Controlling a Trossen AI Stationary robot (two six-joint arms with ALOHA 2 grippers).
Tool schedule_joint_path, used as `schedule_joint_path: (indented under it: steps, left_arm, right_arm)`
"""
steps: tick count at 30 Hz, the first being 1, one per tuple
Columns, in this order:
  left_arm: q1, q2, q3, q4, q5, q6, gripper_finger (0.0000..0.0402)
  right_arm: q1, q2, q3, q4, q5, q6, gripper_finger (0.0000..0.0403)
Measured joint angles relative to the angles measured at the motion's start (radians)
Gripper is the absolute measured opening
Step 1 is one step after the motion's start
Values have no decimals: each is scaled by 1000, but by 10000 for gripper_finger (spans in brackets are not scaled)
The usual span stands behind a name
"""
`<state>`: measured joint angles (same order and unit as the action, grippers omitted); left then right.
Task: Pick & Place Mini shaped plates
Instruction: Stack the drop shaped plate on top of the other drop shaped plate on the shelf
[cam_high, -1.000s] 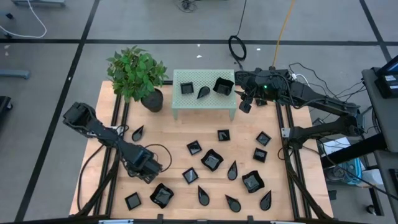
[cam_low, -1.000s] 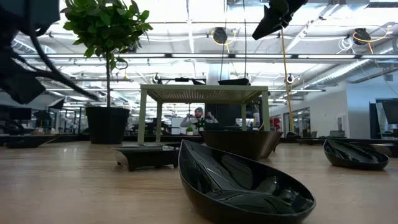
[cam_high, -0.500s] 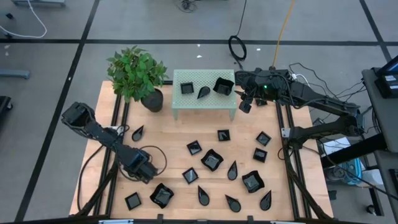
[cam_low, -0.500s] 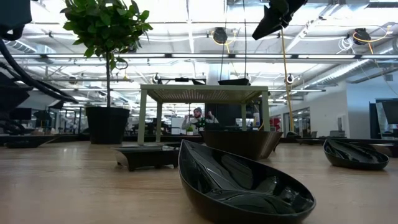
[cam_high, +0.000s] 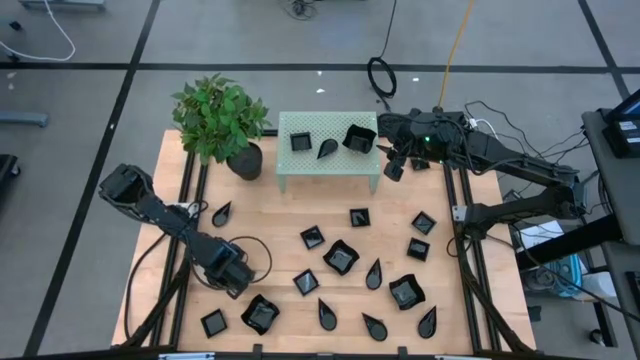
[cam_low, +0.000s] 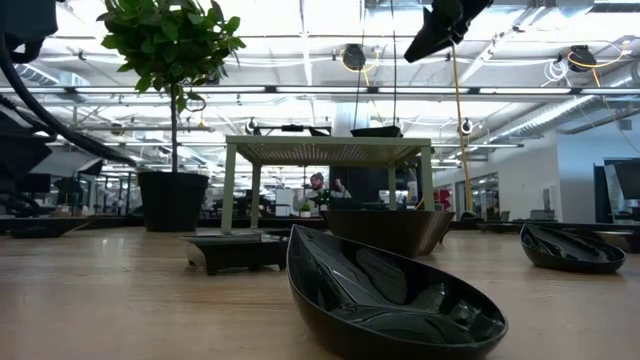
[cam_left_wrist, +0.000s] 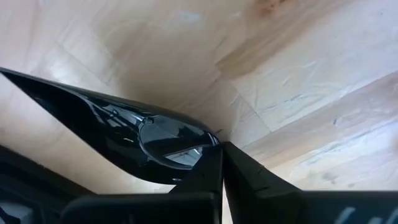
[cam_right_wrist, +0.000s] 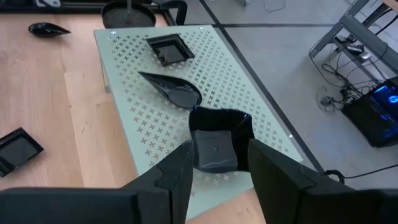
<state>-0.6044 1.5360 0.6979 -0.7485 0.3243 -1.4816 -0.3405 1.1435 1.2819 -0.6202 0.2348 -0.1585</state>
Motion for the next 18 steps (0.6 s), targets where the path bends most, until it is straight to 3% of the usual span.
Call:
schedule_joint_path:
  steps: [10, 18]
  left_arm:
    - [113, 0, 0, -16, -23, 335, 6]
    - [256, -1, 1, -11, -140, 646, 7]
  right_arm:
    - [0, 0, 0, 45, 0, -2, 141]
    - [0, 0, 0, 56, 0, 16, 141]
